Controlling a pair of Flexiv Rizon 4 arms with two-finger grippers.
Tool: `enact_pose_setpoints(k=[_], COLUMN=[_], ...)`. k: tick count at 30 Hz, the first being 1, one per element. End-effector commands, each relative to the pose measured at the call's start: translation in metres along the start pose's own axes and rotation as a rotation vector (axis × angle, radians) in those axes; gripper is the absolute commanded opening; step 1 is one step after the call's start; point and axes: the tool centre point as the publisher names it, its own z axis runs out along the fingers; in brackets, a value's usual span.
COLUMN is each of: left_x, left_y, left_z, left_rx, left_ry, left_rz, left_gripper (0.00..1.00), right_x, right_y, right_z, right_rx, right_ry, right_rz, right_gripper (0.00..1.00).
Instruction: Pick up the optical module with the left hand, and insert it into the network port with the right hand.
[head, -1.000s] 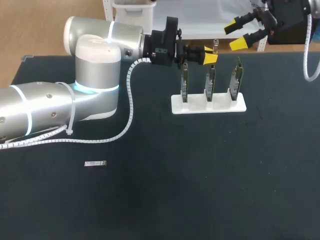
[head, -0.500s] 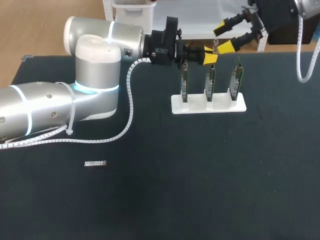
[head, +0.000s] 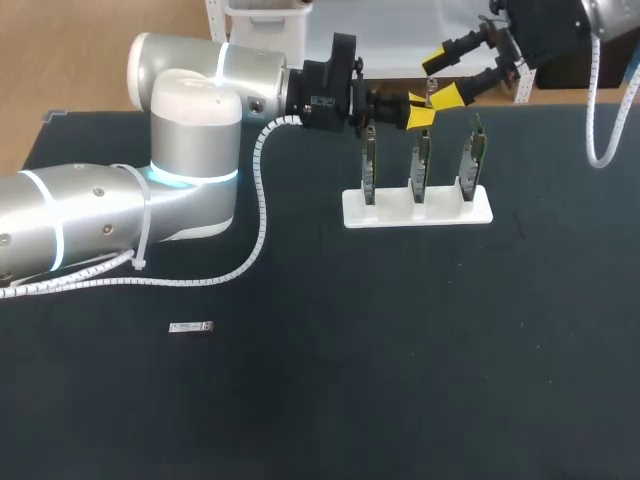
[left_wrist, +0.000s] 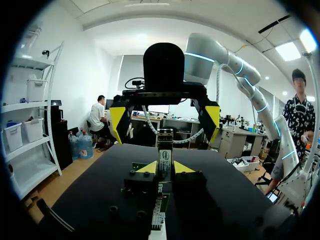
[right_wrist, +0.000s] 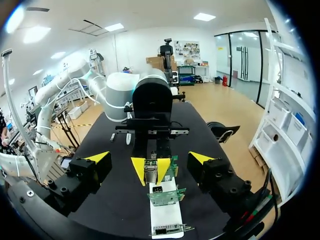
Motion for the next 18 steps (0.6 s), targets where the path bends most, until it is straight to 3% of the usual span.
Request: enact_pose_setpoints(k=[1, 11, 12, 13, 14, 18], left_x=[0.0003, 0.0003, 0.0003, 0.0003, 0.0003, 0.0003], left_y=[0.0019, 0.0019, 0.0019, 0.0019, 0.0019, 0.0019], left_z=[0.0009, 0.0009, 0.0009, 0.0009, 0.0009, 0.0009], left_rx=[0.002, 0.002, 0.002, 0.002, 0.002, 0.002], left_ry=[0.000, 0.000, 0.000, 0.000, 0.000, 0.000], left_rz=[0.000, 0.000, 0.000, 0.000, 0.000, 0.000], left_gripper=[0.00, 0.00, 0.00, 0.00, 0.00, 0.00], right_x=[-0.0002, -0.0009, -0.0010, -0.0010, -0.0009, -0.0009], right_y=[-0.0025, -0.0028, -0.0024, -0.0023, -0.0019, -0.0014], right_z=[0.0006, 0.0032, 0.0038, 0.0041, 0.0043, 0.0047], right_rx=[-0.010, -0.025, -0.026, -0.026, -0.027, -0.025], right_ry=[0.002, 0.001, 0.005, 0.005, 0.004, 0.010], right_rz=[-0.004, -0.011, -0.016, -0.017, -0.018, -0.025], right_gripper=[1.00, 1.00, 0.49, 0.31, 0.00, 0.00])
